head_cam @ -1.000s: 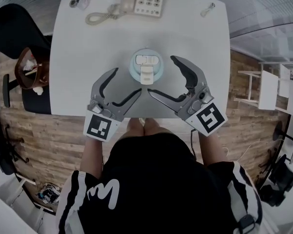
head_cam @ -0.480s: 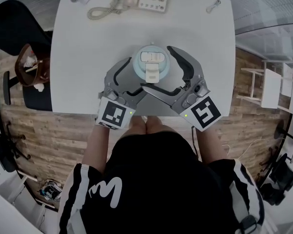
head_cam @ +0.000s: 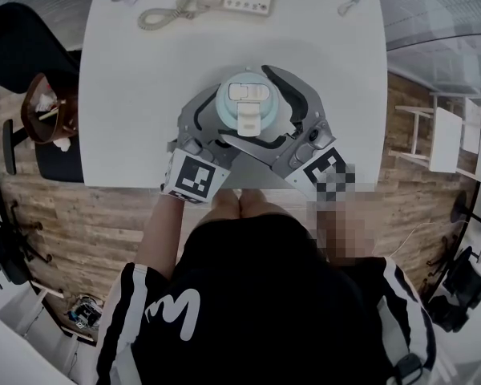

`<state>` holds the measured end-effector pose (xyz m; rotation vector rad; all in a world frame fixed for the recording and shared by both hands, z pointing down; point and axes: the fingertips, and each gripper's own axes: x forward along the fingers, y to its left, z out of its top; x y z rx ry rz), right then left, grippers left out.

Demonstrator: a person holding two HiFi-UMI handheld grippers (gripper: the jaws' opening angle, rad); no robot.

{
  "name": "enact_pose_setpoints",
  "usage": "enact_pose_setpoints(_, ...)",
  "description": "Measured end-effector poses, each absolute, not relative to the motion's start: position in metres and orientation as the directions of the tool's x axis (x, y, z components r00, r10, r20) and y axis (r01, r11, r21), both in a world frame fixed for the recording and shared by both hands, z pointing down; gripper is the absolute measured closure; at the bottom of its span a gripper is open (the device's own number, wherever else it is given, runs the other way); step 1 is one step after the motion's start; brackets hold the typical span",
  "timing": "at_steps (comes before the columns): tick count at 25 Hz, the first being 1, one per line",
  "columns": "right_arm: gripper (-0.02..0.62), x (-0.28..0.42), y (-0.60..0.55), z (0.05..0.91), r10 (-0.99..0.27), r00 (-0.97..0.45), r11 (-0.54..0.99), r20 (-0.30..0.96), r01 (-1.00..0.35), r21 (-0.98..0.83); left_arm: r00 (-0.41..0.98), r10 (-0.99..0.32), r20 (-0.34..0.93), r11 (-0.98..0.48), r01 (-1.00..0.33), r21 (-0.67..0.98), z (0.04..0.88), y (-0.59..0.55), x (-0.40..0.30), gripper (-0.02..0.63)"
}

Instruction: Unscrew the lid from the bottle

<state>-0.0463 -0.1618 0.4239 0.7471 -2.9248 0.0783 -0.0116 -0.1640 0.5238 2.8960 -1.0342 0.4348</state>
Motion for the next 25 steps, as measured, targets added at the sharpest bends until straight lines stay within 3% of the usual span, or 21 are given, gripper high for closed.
enact_pose_setpoints(25,0.143,-0.053,-0.165,0.424,-0.491,-0.861,0.867,0.136,-0.498,-0.027,0.745,-0.594,0.302,-0.796,-0.598,-0.09,0.527,-0.171,-0.003,0.191)
